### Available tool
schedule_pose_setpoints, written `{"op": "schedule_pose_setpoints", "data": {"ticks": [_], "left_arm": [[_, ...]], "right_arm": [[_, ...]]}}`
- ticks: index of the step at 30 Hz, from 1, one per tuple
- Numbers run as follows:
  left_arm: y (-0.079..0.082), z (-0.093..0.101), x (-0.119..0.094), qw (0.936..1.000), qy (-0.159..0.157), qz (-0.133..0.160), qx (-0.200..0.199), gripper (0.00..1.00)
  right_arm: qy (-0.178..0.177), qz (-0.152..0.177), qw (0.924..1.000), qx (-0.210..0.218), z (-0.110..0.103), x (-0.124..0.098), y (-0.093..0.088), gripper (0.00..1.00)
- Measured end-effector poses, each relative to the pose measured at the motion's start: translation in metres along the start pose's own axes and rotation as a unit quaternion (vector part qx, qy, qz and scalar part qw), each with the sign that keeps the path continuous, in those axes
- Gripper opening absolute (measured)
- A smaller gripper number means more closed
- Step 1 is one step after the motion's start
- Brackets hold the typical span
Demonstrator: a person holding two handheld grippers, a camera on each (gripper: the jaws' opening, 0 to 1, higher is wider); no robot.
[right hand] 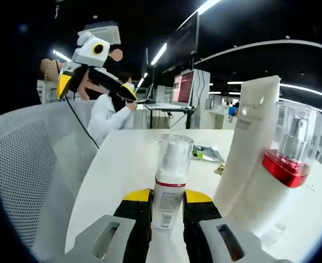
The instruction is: Arrange the skincare products in the storage area until every visible bottle or jar stands upright without overlapping.
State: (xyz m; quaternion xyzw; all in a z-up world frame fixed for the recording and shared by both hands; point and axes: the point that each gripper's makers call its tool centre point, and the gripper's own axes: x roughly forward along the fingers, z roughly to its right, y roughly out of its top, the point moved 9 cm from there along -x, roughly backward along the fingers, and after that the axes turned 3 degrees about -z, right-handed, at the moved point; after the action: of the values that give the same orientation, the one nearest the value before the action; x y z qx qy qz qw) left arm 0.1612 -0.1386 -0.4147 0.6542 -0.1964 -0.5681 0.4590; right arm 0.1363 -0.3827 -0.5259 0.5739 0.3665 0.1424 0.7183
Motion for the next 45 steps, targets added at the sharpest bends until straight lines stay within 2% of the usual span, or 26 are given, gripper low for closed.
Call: {"op": "schedule_pose_setpoints", "data": {"ticks": [4,11,16,28,36,39,45], "left_arm": [[-0.001,0.002,0.0,1.0,-0.001,-0.002,-0.002,0.95],[-0.003,0.004,0.0,0.9999,-0.003,-0.008,-0.007,0.95],[-0.005,0.003,0.0,0.9998,-0.003,-0.01,-0.016,0.94],[-0.012,-0.006,0.006,0.9994,-0.004,-0.022,-0.027,0.93],[-0.01,-0.007,0.014,0.9992,-0.012,-0.023,-0.031,0.93],[-0.01,-0.007,0.017,0.9991,-0.016,-0.025,-0.031,0.93],[-0.011,-0.009,0.019,0.999,-0.017,-0.027,-0.032,0.92]], "right_arm": [[0.004,-0.026,0.9996,-0.003,0.001,-0.002,-0.004,0.11],[0.005,-0.045,0.9989,0.014,0.0,0.001,-0.017,0.16],[0.0,-0.059,0.9981,0.018,0.002,0.006,-0.024,0.12],[0.005,-0.069,0.9976,0.011,0.013,0.005,-0.027,0.1],[0.0,-0.073,0.9973,0.007,0.025,0.001,-0.027,0.1],[0.005,-0.086,0.9963,-0.003,0.025,0.001,-0.029,0.1],[-0.001,-0.085,0.9963,0.008,0.029,-0.002,-0.032,0.1]]}}
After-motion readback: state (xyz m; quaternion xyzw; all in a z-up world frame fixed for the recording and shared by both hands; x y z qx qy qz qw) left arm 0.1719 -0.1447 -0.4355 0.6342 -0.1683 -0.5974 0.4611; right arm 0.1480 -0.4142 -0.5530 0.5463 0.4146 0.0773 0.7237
